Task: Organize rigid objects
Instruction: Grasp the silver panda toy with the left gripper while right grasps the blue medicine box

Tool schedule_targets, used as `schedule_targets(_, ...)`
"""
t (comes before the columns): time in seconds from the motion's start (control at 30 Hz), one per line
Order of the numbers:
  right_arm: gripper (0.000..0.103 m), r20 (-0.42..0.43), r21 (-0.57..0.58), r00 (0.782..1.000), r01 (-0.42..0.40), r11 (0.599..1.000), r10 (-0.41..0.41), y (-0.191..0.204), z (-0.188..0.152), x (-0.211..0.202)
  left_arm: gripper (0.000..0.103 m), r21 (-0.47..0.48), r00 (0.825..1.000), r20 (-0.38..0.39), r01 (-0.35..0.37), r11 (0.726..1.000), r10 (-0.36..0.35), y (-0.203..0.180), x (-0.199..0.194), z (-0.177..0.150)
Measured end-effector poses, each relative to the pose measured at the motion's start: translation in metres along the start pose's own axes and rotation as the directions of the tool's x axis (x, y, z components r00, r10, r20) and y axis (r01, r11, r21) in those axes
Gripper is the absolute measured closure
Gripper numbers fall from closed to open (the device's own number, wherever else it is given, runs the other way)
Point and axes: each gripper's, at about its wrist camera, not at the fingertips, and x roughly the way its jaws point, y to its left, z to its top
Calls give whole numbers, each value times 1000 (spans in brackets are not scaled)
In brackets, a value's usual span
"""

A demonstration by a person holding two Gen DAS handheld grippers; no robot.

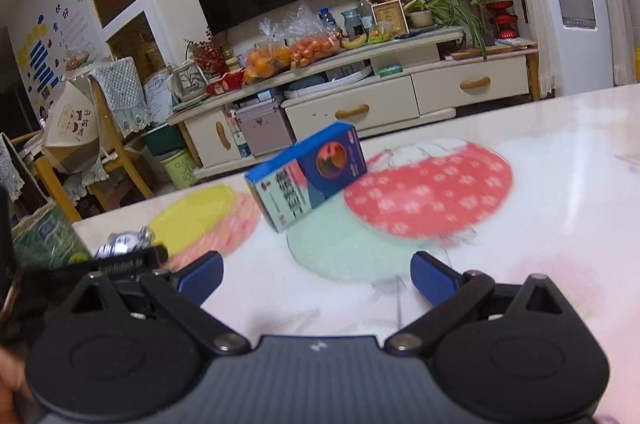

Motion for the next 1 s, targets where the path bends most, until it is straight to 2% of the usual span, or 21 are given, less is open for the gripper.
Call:
schedule_targets(0.07, 3, 13, 8, 1000, 5, 1000, -5, 6, 5, 10, 14, -23, 1000, -28, -4, 1000, 3, 5, 0, -3)
schedule_targets(0.13, 3, 23, 27, 1000, 1, 1000, -1, 13, 11, 21, 20, -64, 998, -55, 7, 998, -11, 11, 5, -2)
schedule_targets(0.17, 3, 27, 33, 1000, 11, 999, -12, 17, 14, 28, 27, -81, 999, -50, 10, 997, -14, 14, 4, -2)
schedule_targets(0.4, 4, 38, 45, 992, 121, 992, -123, 38, 27, 70, 29, -88, 999, -46, 9, 996, -13, 13, 2, -3)
schedule_targets(0.47, 8, 21, 50, 987, 158, 986, -160, 39, 30, 80, 29, -92, 999, -45, 13, 996, -17, 14, 1, -3)
schedule_targets(0.6, 28, -2, 73, 974, 224, 972, -224, 32, 31, 86, 29, -92, 998, -40, 49, 995, -53, 9, -1, -5)
schedule_targets(0.63, 42, -12, 78, 972, 235, 969, -235, 31, 30, 87, 29, -83, 997, -38, 65, 994, -69, 7, -2, -6)
schedule_targets(0.7, 57, -20, 79, 970, 243, 967, -242, 25, 29, 84, 29, -68, 995, -37, 95, 993, -97, 2, -6, -8)
schedule_targets(0.93, 78, 4, 35, 976, 217, 975, -217, 12, 19, 51, 29, -11, 987, -39, 158, 987, -159, -18, -28, -25)
schedule_targets(1.0, 80, 8, 6, 978, 208, 978, -208, 11, 13, 36, 29, 4, 985, -41, 170, 985, -170, -22, -36, -31)
